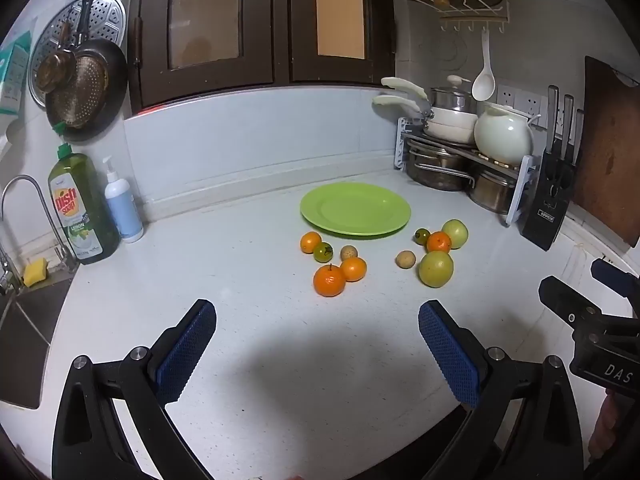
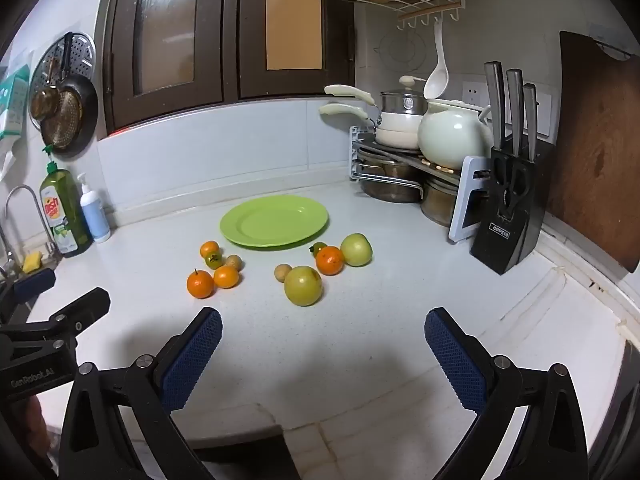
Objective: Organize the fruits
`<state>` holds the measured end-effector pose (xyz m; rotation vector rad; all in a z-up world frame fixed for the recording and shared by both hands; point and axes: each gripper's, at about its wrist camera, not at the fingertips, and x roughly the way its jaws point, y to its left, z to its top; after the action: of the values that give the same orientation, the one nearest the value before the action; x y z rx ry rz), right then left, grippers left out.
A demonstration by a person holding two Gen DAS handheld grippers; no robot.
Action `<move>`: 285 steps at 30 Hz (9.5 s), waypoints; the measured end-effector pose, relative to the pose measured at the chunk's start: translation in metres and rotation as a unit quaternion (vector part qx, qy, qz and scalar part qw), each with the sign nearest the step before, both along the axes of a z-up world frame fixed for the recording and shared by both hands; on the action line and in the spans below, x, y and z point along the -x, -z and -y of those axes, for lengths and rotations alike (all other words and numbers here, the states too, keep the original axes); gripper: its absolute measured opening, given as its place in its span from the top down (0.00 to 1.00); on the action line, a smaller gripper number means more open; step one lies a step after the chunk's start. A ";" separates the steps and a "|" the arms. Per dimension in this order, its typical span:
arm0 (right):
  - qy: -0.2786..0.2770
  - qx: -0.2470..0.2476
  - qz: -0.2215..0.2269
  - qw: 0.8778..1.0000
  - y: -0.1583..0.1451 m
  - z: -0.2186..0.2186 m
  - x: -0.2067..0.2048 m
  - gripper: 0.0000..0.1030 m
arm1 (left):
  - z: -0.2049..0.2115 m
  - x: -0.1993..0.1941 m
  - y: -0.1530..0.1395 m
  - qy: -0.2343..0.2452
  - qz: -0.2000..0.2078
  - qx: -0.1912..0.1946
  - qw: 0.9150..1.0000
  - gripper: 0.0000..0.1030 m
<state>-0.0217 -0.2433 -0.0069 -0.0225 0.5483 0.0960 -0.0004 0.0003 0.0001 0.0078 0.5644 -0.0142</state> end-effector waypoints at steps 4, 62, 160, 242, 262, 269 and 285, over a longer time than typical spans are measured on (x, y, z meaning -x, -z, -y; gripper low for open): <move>0.001 0.001 0.000 1.000 0.000 -0.001 0.000 0.01 | -0.005 0.002 0.000 0.005 -0.002 0.012 1.000 0.00; -0.006 -0.004 0.001 1.000 -0.002 -0.006 -0.004 0.01 | -0.008 -0.003 -0.006 0.003 -0.007 0.013 1.000 0.00; -0.053 -0.024 -0.183 0.981 0.087 -0.034 -0.185 0.52 | 0.002 -0.182 0.078 0.100 -0.179 -0.007 0.979 0.60; -0.123 0.017 -0.107 0.986 0.013 -0.071 -0.321 0.45 | 0.015 -0.293 0.012 0.113 -0.112 -0.023 0.987 0.22; -0.126 0.018 -0.047 0.991 -0.007 -0.053 -0.207 0.42 | 0.010 -0.178 -0.007 0.088 -0.069 -0.026 0.993 0.14; -0.144 0.024 -0.068 0.987 0.012 -0.051 -0.193 0.42 | 0.013 -0.160 0.010 0.086 -0.077 -0.026 0.993 0.14; -0.161 0.027 -0.135 0.977 0.068 -0.049 -0.196 0.42 | 0.024 -0.162 0.066 0.104 -0.132 -0.026 0.985 0.18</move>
<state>0.1743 -0.1943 -0.0749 -0.1524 0.8160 0.4048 0.1612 -0.0236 -0.0663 0.1183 0.8278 -0.2070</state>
